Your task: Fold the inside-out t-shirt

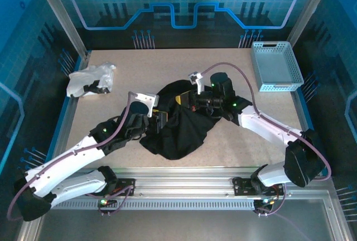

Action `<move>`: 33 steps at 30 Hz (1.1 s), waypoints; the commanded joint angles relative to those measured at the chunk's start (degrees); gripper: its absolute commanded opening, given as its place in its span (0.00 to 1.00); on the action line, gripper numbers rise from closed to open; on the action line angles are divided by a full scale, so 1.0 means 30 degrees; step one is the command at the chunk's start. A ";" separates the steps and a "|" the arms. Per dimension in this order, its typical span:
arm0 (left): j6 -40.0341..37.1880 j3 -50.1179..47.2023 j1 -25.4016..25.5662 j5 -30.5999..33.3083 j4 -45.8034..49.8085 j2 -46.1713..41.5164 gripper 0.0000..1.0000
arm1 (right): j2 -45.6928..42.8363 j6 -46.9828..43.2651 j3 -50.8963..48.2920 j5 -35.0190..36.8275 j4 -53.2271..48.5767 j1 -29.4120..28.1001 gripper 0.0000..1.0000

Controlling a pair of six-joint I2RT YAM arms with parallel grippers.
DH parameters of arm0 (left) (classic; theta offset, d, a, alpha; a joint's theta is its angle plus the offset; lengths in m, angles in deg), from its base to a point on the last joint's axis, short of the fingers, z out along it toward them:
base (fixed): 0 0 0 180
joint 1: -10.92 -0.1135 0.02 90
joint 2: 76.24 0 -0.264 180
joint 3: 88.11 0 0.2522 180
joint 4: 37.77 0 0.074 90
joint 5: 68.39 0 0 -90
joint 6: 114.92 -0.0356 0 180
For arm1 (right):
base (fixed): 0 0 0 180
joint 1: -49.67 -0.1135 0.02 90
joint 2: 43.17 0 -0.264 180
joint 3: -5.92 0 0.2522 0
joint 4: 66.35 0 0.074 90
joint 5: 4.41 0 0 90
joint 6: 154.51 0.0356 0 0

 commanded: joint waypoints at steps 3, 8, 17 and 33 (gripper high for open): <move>-0.1193 0.0038 0.0321 -0.0953 -0.1641 0.1179 0.38 | 0.0374 0.0921 0.0666 -0.0533 0.0219 0.0259 0.00; -0.1808 0.1113 -0.0409 0.0502 -0.1810 0.3371 0.40 | 0.0190 0.0783 0.0593 -0.0552 -0.0040 0.0252 0.00; -0.2191 0.1506 -0.1853 0.0747 -0.2628 0.5220 0.42 | -0.0322 0.0527 0.0241 -0.0553 -0.0371 0.0508 0.00; -0.1174 0.1432 -0.3712 -0.7614 -0.3052 0.3010 0.00 | -0.1906 -0.3358 0.0477 0.2032 -0.3785 0.0815 0.00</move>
